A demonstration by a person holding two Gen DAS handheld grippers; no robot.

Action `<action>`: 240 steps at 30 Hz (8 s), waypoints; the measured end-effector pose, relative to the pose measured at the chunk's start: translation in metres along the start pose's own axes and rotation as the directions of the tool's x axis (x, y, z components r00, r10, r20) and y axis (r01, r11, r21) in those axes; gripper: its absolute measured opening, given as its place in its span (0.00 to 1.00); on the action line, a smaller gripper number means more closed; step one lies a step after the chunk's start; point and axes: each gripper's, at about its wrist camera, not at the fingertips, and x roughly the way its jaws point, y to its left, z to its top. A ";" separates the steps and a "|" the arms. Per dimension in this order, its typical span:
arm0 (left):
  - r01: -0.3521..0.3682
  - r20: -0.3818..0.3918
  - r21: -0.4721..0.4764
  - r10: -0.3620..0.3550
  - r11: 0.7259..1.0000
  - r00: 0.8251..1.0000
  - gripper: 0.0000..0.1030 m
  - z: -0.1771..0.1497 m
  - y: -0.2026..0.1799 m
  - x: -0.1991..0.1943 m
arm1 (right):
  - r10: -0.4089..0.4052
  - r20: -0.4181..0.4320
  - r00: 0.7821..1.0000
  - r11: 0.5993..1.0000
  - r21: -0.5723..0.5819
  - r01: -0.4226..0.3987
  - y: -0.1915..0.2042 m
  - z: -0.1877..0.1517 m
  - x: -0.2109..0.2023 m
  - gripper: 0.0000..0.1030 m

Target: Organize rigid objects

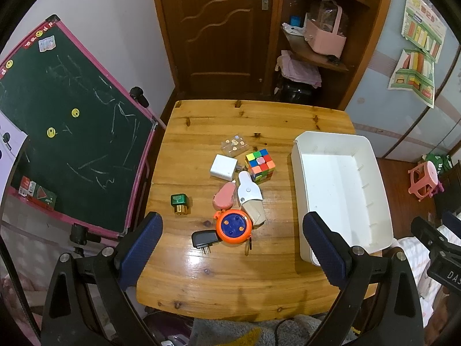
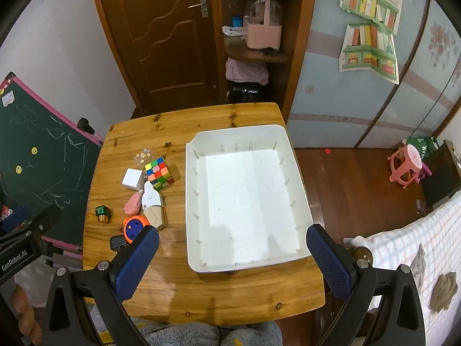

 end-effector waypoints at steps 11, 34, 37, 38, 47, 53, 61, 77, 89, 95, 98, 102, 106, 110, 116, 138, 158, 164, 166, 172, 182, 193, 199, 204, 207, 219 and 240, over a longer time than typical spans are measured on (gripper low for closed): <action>-0.003 0.007 -0.007 0.003 1.000 1.000 0.96 -0.003 0.002 0.001 | 0.006 -0.007 1.000 1.000 0.013 -0.006 -0.005 0.002 0.005 1.00; 0.039 0.052 -0.122 -0.033 0.992 0.998 0.96 0.009 0.023 0.008 | 0.008 0.003 1.000 0.991 0.131 -0.009 -0.075 0.011 0.048 1.00; 0.049 0.060 -0.141 -0.041 0.989 0.997 0.96 0.008 0.023 0.010 | 0.016 0.005 1.000 0.986 0.164 -0.016 -0.085 0.002 0.061 1.00; 0.049 0.063 -0.144 -0.040 0.988 0.997 0.96 0.008 0.023 0.011 | 0.007 0.002 1.000 0.984 0.176 -0.007 -0.090 -0.002 0.067 1.00; -0.005 0.087 -0.145 0.018 0.989 0.996 0.96 0.001 0.021 0.022 | -0.035 -0.061 0.998 0.977 0.209 0.047 -0.121 -0.019 0.111 0.94; 0.019 0.091 -0.149 -0.006 0.989 0.996 0.95 -0.010 0.018 0.031 | -0.045 -0.158 0.986 0.976 0.203 0.077 -0.134 -0.034 0.146 0.79; -0.015 0.108 -0.039 0.019 0.999 0.994 0.92 -0.028 -0.005 0.034 | -0.070 -0.232 0.970 0.984 0.144 0.105 -0.140 -0.051 0.186 0.67; 0.063 0.041 -0.086 -0.060 0.994 0.997 0.78 -0.048 -0.015 0.048 | -0.111 -0.292 0.950 0.993 0.010 0.119 -0.136 -0.057 0.220 0.25; 0.070 -0.057 -0.118 -0.077 0.991 0.995 0.62 -0.055 -0.016 0.062 | -0.102 -0.279 0.955 0.994 -0.002 0.106 -0.142 -0.056 0.220 0.12; 0.050 -0.097 -0.132 -0.063 0.990 0.993 0.60 -0.063 -0.011 0.066 | -0.075 -0.275 0.959 0.996 0.017 0.083 -0.148 -0.055 0.221 0.09; 0.041 -0.104 -0.116 -0.053 0.992 0.993 0.60 -0.068 -0.009 0.069 | -0.086 -0.272 0.958 0.996 -0.005 0.088 -0.147 -0.056 0.221 0.09; 0.049 -0.126 -0.111 -0.063 0.993 0.990 0.60 -0.069 -0.003 0.078 | -0.048 -0.295 0.954 0.998 0.021 0.057 -0.149 -0.057 0.222 0.09; 0.053 -0.149 -0.106 -0.069 0.993 0.986 0.60 -0.066 0.006 0.088 | 0.006 -0.322 0.947 0.999 0.049 0.010 -0.155 -0.056 0.228 0.09; 0.062 -0.170 -0.117 -0.082 0.991 0.982 0.60 -0.065 0.019 0.100 | 0.030 -0.369 0.929 0.998 0.065 -0.007 -0.156 -0.061 0.236 0.07; 0.058 -0.211 -0.140 -0.087 0.988 0.974 0.60 -0.069 0.040 0.122 | 0.042 -0.377 0.925 0.993 0.119 0.003 -0.157 -0.063 0.237 0.07; 0.049 -0.294 -0.217 -0.112 0.975 0.949 0.60 -0.081 0.101 0.192 | 0.029 -0.391 0.920 0.967 0.245 0.074 -0.165 -0.065 0.241 0.07; 0.255 -0.355 0.102 -0.204 0.961 0.912 0.68 -0.085 0.058 0.238 | 0.002 -0.407 0.914 0.961 0.252 0.110 -0.162 -0.062 0.239 0.09; 0.189 -0.392 0.017 -0.168 0.982 0.904 0.69 -0.077 0.065 0.252 | -0.006 -0.407 0.914 0.959 0.256 0.121 -0.161 -0.062 0.238 0.09; 0.149 -0.401 0.011 -0.132 0.989 0.907 0.69 -0.080 0.064 0.255 | -0.007 -0.407 0.913 0.958 0.258 0.123 -0.161 -0.062 0.238 0.10; 0.085 -0.390 0.085 -0.046 0.993 0.920 0.69 -0.090 0.049 0.255 | -0.010 -0.408 0.913 0.957 0.262 0.127 -0.161 -0.062 0.238 0.10; 0.031 -0.381 0.099 0.009 0.995 0.924 0.69 -0.096 0.035 0.260 | -0.013 -0.408 0.913 0.958 0.257 0.129 -0.161 -0.062 0.238 0.10; -0.029 -0.371 0.102 0.065 0.994 0.926 0.64 -0.100 0.025 0.247 | 0.003 -0.427 0.904 0.958 0.261 0.120 -0.160 -0.065 0.245 0.08; -0.050 -0.336 0.108 0.084 0.993 0.938 0.64 -0.087 0.030 0.227 | -0.010 -0.419 0.908 0.963 0.242 0.122 -0.158 -0.065 0.245 0.06; -0.041 -0.307 0.137 0.082 0.990 0.948 0.64 -0.075 0.016 0.191 | -0.002 -0.406 0.914 0.965 0.238 0.107 -0.158 -0.067 0.243 0.05; -0.017 -0.279 0.155 0.061 0.988 0.958 0.64 -0.062 0.005 0.174 | 0.017 -0.403 0.915 0.962 0.256 0.095 -0.161 -0.067 0.242 0.05; 0.170 -0.220 0.281 -0.109 0.945 0.969 0.64 -0.011 -0.096 0.116 | 0.047 -0.377 0.925 0.968 0.247 0.051 -0.166 -0.067 0.242 0.05; 0.229 -0.359 0.364 -0.091 0.903 0.929 0.64 -0.018 -0.230 0.186 | 0.077 -0.338 0.938 0.979 0.205 -0.006 -0.170 -0.067 0.241 0.05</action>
